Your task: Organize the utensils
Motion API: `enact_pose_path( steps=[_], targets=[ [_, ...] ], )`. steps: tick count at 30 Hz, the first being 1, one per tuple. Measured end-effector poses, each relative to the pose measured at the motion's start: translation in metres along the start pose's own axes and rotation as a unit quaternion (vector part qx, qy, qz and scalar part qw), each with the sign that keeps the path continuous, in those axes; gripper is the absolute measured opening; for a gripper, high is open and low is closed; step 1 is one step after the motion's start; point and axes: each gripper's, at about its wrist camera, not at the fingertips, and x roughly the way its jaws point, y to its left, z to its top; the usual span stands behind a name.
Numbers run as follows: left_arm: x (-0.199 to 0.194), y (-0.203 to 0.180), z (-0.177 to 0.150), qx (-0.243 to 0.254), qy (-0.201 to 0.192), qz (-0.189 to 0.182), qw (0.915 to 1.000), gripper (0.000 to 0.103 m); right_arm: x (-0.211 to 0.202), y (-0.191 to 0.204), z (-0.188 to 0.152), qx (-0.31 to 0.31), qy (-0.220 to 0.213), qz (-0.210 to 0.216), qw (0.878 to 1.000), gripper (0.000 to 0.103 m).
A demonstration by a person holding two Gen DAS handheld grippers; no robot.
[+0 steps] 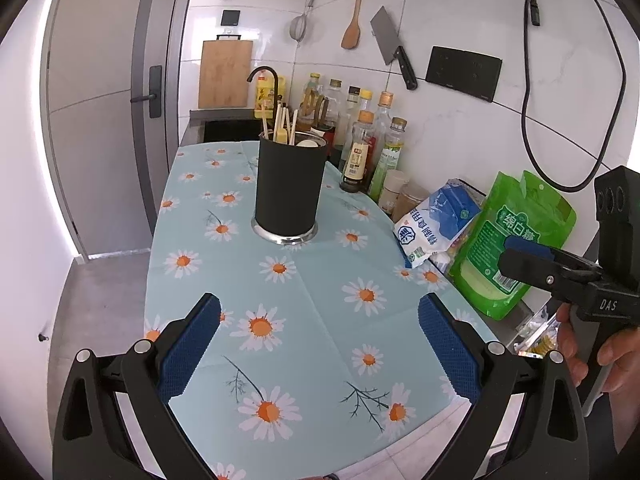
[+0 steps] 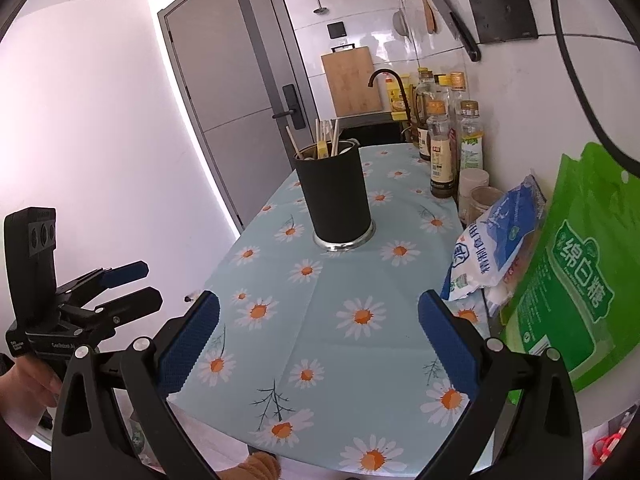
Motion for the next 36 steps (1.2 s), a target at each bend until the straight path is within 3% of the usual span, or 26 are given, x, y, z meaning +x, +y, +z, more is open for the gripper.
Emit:
enact_pose_path(
  steps=[36],
  targets=[
    [0.002,0.0,-0.006,0.013,0.019,-0.001,0.9997,0.096,0.013,0.016,-0.005,-0.016,0.02,0.013,1.0,0.098]
  ],
)
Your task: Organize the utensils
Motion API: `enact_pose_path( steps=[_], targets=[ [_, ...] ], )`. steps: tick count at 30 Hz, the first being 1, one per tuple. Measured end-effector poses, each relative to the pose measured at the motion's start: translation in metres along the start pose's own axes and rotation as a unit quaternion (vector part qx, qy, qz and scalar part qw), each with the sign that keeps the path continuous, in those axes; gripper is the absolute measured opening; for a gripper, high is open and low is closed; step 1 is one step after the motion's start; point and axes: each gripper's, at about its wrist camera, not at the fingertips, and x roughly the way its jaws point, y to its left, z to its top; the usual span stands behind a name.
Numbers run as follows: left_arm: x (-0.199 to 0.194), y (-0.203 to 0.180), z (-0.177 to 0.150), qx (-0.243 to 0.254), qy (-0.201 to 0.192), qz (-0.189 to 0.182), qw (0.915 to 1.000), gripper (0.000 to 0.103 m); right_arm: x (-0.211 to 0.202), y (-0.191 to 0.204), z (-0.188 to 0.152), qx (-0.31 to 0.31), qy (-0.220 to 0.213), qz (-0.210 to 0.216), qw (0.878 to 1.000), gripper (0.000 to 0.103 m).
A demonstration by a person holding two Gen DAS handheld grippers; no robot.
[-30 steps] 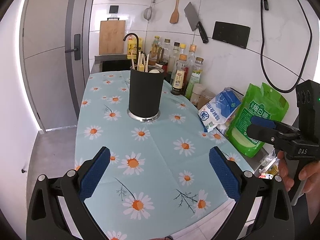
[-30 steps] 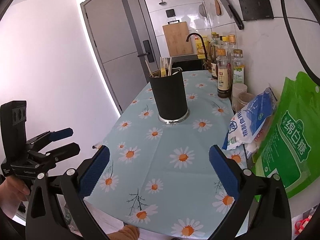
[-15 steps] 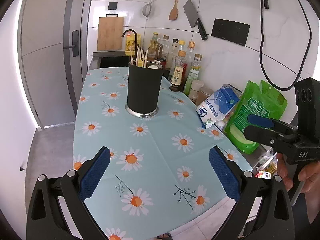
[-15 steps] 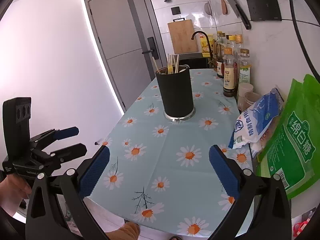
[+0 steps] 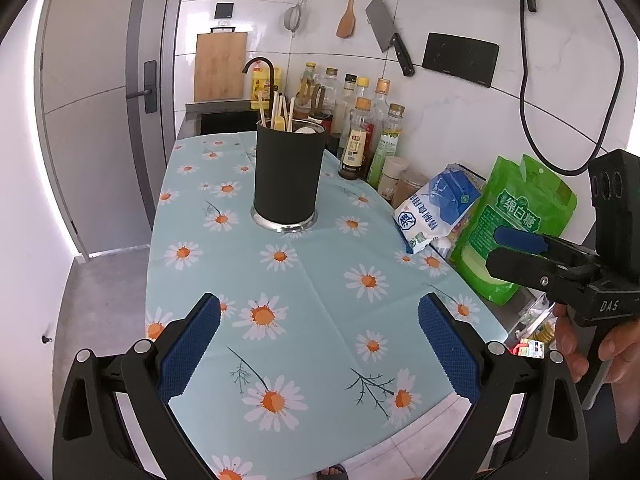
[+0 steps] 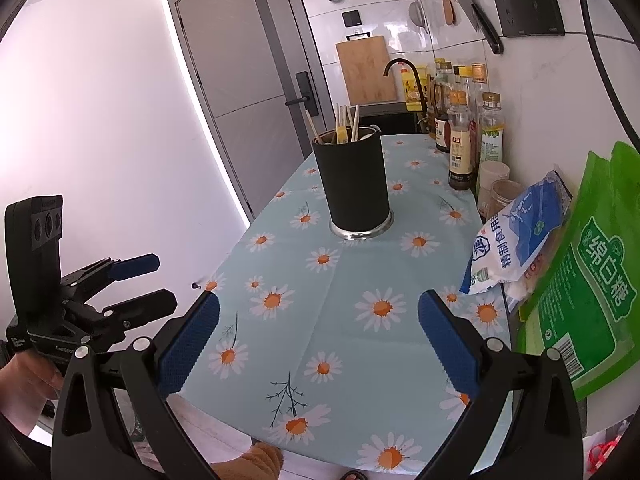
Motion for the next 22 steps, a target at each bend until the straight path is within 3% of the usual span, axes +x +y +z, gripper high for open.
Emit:
enact_pose_path(
  steps=[22],
  targets=[
    [0.0034,-0.0064,-0.0002,0.007,0.011,-0.007,0.9999,0.096,0.0005,-0.0025,-0.0019,0.002,0.004,0.005,1.0,0.098]
  ],
)
